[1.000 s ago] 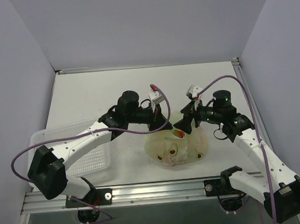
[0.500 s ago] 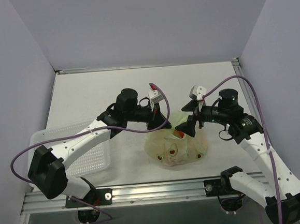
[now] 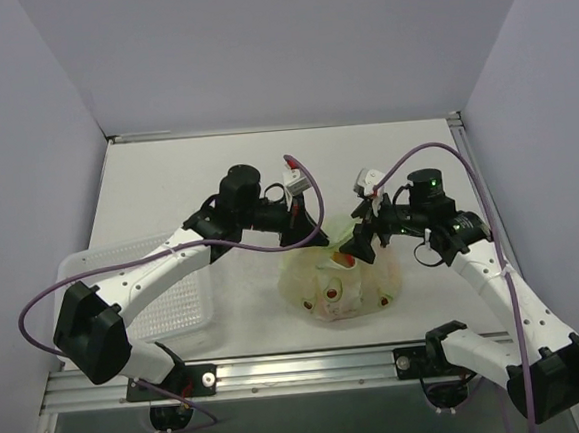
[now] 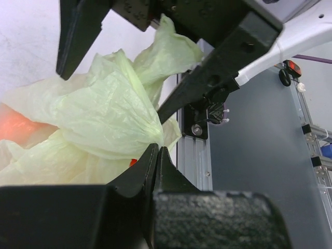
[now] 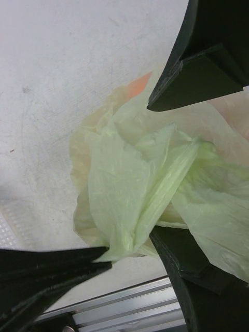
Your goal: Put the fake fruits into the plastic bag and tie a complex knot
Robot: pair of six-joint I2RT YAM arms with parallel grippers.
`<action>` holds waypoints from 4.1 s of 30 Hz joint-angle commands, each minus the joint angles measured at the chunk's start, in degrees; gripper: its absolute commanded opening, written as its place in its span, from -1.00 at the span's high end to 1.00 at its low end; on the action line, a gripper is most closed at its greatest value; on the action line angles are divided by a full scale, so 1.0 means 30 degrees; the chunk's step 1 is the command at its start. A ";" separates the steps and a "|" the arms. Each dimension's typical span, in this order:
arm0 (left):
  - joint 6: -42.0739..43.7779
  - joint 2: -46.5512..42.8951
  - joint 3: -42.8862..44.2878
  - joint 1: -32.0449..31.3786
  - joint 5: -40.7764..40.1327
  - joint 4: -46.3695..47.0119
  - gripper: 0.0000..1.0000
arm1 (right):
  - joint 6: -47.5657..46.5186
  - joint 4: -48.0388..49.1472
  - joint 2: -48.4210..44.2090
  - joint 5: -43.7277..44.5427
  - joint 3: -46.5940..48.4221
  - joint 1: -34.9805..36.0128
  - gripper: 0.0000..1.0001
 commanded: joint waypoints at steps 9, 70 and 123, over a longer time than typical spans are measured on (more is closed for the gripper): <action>0.2098 -0.0246 0.2267 0.0104 0.1646 -0.2630 1.00 | -0.0171 0.1111 0.1072 0.0528 0.0571 -0.0147 0.41; -0.2985 0.2600 0.9988 0.1014 -0.3154 -0.6948 1.00 | 3.0474 0.0758 -0.2446 1.1807 -0.1683 -0.1408 1.00; -1.0405 0.3592 -0.2680 -0.1389 -0.4127 0.8850 1.00 | 1.0880 -0.1729 0.2477 -0.2082 -0.0100 -0.5306 0.58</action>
